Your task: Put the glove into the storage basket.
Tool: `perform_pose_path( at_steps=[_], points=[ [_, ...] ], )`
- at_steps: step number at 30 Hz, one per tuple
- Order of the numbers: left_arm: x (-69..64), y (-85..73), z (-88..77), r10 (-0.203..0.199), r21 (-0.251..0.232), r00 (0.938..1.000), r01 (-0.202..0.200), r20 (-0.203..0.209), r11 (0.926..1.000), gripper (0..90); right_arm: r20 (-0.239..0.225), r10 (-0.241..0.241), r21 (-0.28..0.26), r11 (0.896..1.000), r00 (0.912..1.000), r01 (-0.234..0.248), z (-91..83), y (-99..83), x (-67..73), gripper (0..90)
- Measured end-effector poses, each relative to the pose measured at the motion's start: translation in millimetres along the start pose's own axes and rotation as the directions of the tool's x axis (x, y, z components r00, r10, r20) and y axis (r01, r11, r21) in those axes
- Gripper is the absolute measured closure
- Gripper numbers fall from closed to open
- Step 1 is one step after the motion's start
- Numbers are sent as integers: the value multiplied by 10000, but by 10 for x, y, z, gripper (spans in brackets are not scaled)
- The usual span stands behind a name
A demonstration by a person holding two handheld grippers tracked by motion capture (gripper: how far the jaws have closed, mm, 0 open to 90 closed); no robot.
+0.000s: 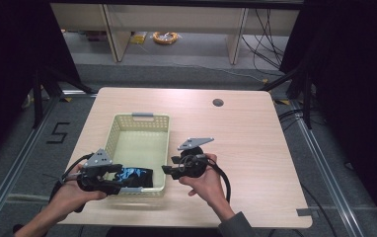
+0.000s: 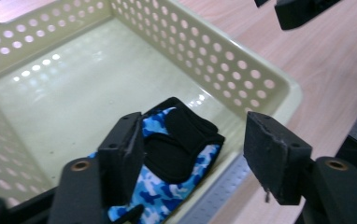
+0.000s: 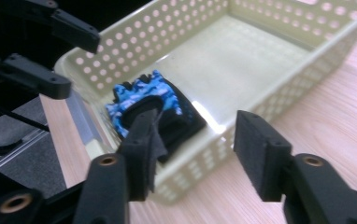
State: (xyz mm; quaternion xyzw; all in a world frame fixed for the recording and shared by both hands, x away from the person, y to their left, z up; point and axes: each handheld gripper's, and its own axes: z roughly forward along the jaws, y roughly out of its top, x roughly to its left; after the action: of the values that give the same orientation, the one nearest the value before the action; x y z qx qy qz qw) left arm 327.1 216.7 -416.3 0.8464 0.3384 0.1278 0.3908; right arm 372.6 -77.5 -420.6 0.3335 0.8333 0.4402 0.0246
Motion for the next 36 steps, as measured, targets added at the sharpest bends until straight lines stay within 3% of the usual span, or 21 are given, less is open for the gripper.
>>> perform_pose_path(
  at_steps=[1, 3, 6, 8, 10, 11, 12, 14, 15, 16, 17, 20, 23, 25, 26, 29, 31, 35, 36],
  points=[
    [-27, -3, 1, -75, -12, 10000, 75, 34, 10000, 363, 0, 0, 0, 10000, 10000, 0, 0, 0, 0, 498],
    [-69, -4, 2, -67, -126, 9999, 69, 114, 9999, 346, 625, -339, -11, 9994, 9975, 341, -78, -38, -22, 477],
    [-134, -3, 9, -117, -338, 9997, 125, 230, 9994, 328, 631, -307, -290, 9990, 9975, 326, -163, -94, -62, 458],
    [-175, 5, 15, 59, -449, 9999, -51, 161, 9990, 315, 577, -75, -465, 9989, 9983, 102, -214, -127, -76, 440],
    [-237, 4, 45, -190, -718, 9995, 208, 262, 9972, 306, 847, -83, -597, 9981, 9964, 134, -270, -163, -92, 427],
    [-252, 4, 49, -102, -706, 9995, 124, 306, 9974, 304, 756, -243, -638, 9975, 9968, 292, -306, -184, -124, 419],
    [-267, 3, 61, -39, -744, 9994, 64, 333, 9972, 303, 696, 174, -604, 9981, 9974, -132, -356, -227, -120, 404],
    [-320, 2, 85, 160, -682, 9991, -133, 390, 9976, 302, 709, 160, -669, 9977, 9974, -112, -372, -252, -132, 401],
    [-355, 3, 102, 35, -775, 9990, 1, 453, 9970, 302, 918, 68, -684, 9977, 9958, -5, -405, -284, -145, 396],
    [-394, 13, 115, 142, -800, 9985, -100, 526, 9967, 301, 931, 265, -676, 9975, 9953, -203, -434, -331, -149, 395],
    [-413, 21, 119, 263, -784, 9981, -219, 560, 9967, 301, 854, 66, -673, 9977, 9963, -9, -433, -350, -180, 394],
    [-484, 32, 148, 95, -1061, 9976, -21, 688, 9943, 301, 1098, 204, -656, 9978, 9937, -132, -484, -381, -184, 390],
    [-534, 48, 175, 234, -1092, 9961, -140, 848, 9939, 298, 991, 178, -824, 9966, 9949, -96, -523, -424, -215, 387],
    [-564, 52, 180, 607, -907, 9958, -543, 690, 9944, 278, 985, 478, -824, 9958, 9940, -397, -561, -466, -206, 388],
    [-599, 46, 189, 737, -988, 9952, -671, 646, 9928, 278, 1089, 175, -826, 9966, 9939, -85, -570, -478, -227, 397],
    [-660, 35, 194, 978, -1057, 9930, -905, 665, 9903, 277, 1121, 112, -598, 9982, 9936, -45, -581, -563, -205, 400],
    [-731, 26, 218, 662, -1284, 9932, -537, 955, 9903, 275, 1155, 225, -439, 9989, 9931, -175, -596, -611, -187, 397],
    [-838, 7, 239, 793, -1260, 9874, -621, 1372, 9901, 268, 1157, 233, -515, 9985, 9930, -174, -643, -717, -232, 396],
    [-864, 1, 245, 726, -1259, 9867, -543, 1454, 9906, 267, 1347, 263, -567, 9982, 9905, -188, -660, -736, -234, 396]
  ],
)
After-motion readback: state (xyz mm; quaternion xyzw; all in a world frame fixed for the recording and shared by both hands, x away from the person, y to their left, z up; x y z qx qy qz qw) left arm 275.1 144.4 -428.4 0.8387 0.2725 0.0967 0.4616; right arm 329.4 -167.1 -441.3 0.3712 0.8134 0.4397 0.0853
